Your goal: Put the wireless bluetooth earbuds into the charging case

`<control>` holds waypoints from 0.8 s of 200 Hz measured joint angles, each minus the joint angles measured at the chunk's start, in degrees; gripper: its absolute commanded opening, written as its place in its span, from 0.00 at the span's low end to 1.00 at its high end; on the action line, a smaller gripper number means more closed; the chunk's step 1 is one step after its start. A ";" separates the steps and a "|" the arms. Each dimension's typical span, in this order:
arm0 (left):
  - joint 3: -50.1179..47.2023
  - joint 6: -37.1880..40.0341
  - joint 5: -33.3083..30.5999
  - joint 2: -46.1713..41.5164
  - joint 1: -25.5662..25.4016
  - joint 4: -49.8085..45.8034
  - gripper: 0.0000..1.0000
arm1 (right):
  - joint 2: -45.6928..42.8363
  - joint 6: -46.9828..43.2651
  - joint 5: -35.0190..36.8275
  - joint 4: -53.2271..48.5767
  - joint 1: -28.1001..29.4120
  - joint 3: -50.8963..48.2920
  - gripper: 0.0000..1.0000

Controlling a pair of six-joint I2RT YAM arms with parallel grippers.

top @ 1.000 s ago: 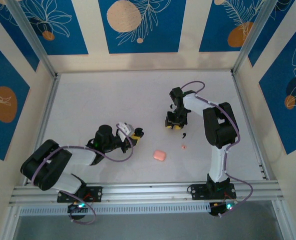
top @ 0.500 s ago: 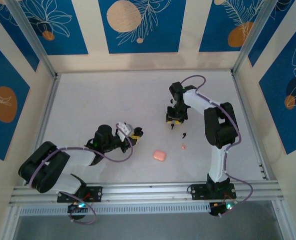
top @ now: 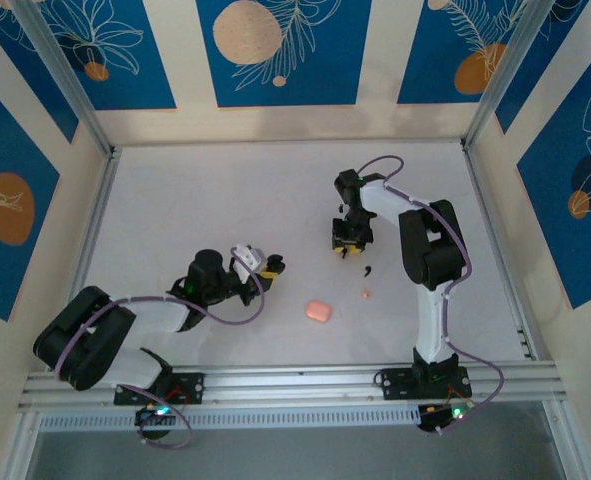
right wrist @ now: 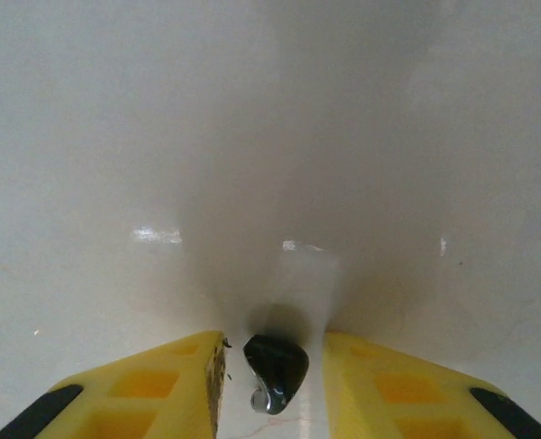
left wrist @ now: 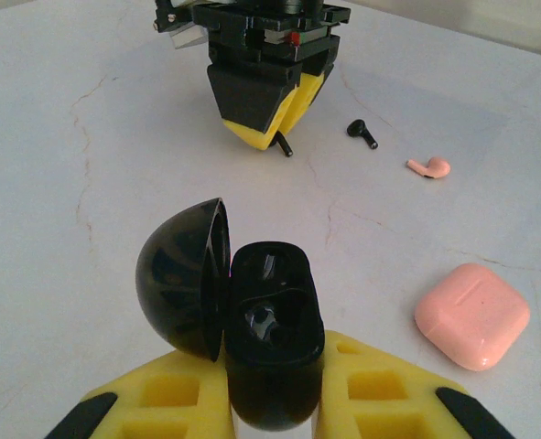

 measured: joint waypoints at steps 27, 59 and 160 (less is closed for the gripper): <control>0.00 0.00 0.00 -0.26 0.00 -0.31 0.20 | 0.04 -0.20 0.20 0.00 0.00 0.00 0.31; 0.00 0.00 0.00 -0.26 0.00 -1.09 0.20 | 0.07 -0.46 0.81 -0.04 0.02 0.00 0.28; 0.35 1.51 0.07 0.24 0.00 -2.58 0.19 | -4.63 -0.39 1.51 5.79 0.92 -6.34 0.23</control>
